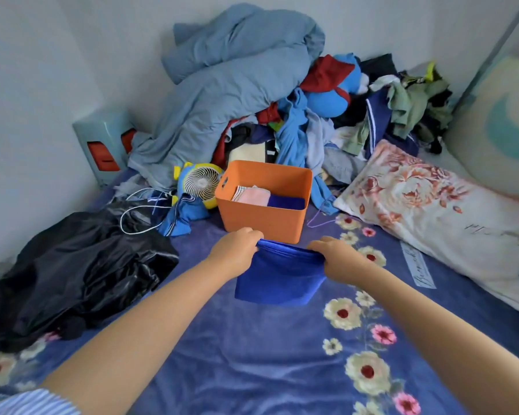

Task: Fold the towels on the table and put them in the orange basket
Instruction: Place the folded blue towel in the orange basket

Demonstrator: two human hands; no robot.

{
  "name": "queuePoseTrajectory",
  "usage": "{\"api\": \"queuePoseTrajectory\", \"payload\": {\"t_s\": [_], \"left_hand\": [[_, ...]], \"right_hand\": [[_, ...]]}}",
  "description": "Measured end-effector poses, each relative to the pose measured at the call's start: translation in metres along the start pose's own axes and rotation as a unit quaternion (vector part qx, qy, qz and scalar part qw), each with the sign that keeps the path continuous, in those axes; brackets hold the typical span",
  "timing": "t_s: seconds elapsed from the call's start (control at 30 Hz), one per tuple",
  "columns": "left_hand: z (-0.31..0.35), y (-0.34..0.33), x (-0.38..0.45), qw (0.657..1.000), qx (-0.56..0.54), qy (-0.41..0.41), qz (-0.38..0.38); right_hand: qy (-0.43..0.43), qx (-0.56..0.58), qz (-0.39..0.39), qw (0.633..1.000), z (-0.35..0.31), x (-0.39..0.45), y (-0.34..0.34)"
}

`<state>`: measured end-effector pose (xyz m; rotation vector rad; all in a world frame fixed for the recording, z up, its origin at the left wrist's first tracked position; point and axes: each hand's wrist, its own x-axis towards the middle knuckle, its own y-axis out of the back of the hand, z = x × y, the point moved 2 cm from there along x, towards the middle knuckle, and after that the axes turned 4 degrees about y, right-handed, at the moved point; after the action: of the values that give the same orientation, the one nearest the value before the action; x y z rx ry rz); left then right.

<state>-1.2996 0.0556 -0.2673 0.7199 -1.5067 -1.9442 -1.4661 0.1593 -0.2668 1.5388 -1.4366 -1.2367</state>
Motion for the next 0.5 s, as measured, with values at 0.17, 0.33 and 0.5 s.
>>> {"api": "queuePoseTrajectory", "payload": {"t_s": [0.17,0.33,0.5], "left_hand": [[-0.03,0.016,0.102,1.0,-0.013,0.012,0.005],[-0.058,0.025,0.19,0.999,-0.01,0.03,0.024],[-0.088,0.031,0.276,0.997,-0.04,0.03,0.063]], "right_hand": [[0.011,0.064,0.054,0.996,0.039,0.102,0.029],[0.005,0.108,0.117,0.987,0.069,0.187,0.052],[0.015,0.1,0.144,0.984,0.093,0.263,0.067]]}}
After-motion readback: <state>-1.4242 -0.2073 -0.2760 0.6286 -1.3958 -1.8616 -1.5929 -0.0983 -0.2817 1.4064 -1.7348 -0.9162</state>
